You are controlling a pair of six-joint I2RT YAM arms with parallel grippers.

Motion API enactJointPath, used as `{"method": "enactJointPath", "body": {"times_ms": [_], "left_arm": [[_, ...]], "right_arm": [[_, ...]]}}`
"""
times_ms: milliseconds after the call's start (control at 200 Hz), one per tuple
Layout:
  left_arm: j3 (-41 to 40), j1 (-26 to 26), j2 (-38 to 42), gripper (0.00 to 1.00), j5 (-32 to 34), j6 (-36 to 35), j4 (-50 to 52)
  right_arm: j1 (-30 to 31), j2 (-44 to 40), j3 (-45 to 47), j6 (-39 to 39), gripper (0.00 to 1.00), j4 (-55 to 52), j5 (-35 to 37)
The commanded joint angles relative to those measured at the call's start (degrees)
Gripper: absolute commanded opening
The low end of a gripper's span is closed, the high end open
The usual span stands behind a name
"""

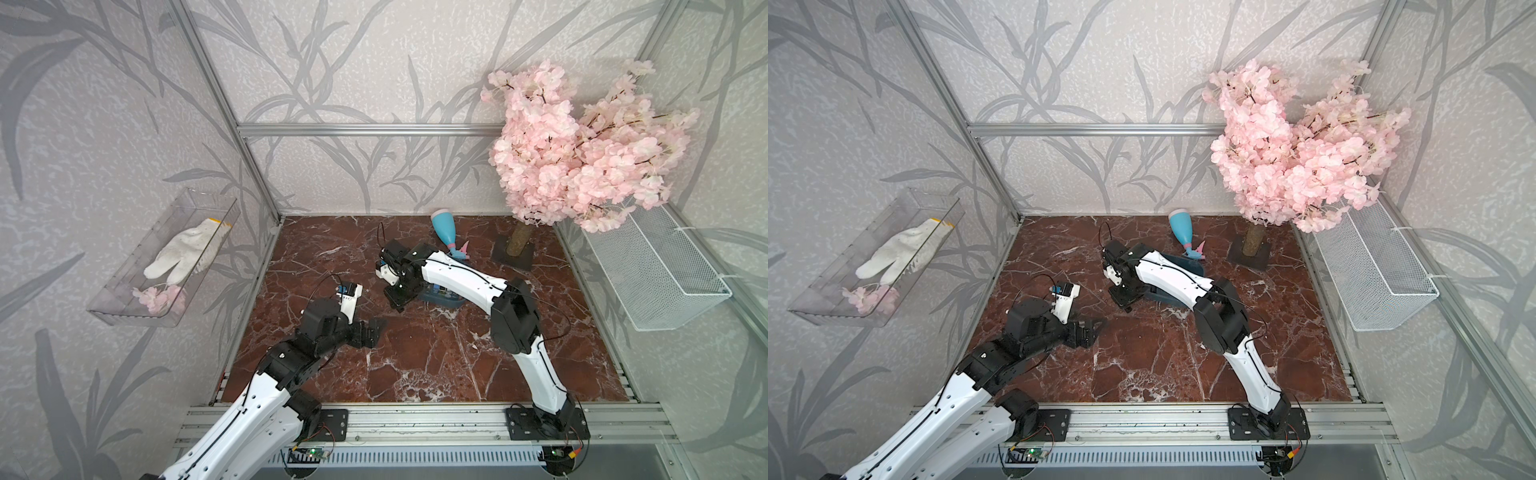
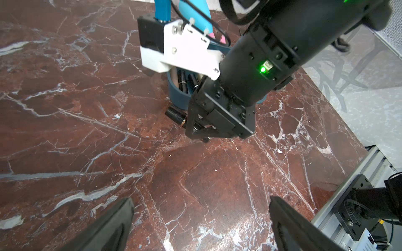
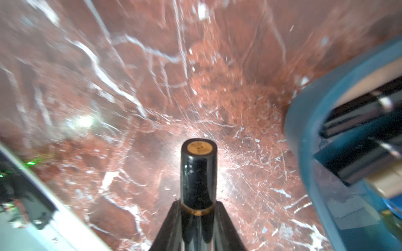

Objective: Put the lipstick into the storage box
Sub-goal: Pick up the lipstick at the center of the board, then place the lipstick in the storage box.

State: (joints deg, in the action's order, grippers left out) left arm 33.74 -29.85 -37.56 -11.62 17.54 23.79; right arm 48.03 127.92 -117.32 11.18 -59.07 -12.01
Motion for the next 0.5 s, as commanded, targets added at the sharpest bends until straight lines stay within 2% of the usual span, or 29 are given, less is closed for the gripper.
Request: {"method": "enactJointPath", "body": {"times_ms": [0,335,495], "left_arm": [[2.8,0.4,1.6,1.00,1.8,-1.7,-2.5],[7.5,0.4,-3.1,1.00,-0.5,-4.7,-3.9],[8.4,0.4,-6.0,1.00,-1.9,-4.7,-5.3]], "right_arm": [[-0.6,-3.8,-3.3,3.4,0.20,-4.4,-1.2],[-7.4,-8.7,-6.1,13.8,0.21,-6.3,-0.8],[-11.1,-8.4,-5.6,15.6,0.21,-7.0,0.0]]}}
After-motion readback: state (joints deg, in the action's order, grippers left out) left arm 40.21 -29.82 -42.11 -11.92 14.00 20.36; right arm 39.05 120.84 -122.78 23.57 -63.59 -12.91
